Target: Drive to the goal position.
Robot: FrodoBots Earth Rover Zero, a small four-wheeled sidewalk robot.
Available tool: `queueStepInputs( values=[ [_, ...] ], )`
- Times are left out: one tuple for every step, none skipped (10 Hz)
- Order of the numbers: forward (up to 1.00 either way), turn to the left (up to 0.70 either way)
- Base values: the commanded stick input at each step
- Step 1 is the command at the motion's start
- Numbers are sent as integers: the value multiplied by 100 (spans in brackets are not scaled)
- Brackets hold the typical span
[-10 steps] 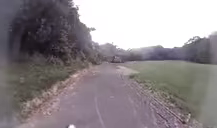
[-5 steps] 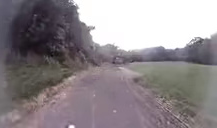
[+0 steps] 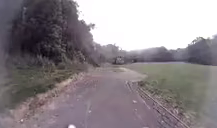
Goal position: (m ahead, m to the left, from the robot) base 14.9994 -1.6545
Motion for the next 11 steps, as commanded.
queueStepInputs(
  values=[
    [85, 0],
    [85, -1],
    [85, -12],
    [85, -21],
    [85, -30],
    [85, -9],
    [85, 0],
    [85, 0],
    [85, 0],
    [85, 0],
    [85, 0]
  ],
)
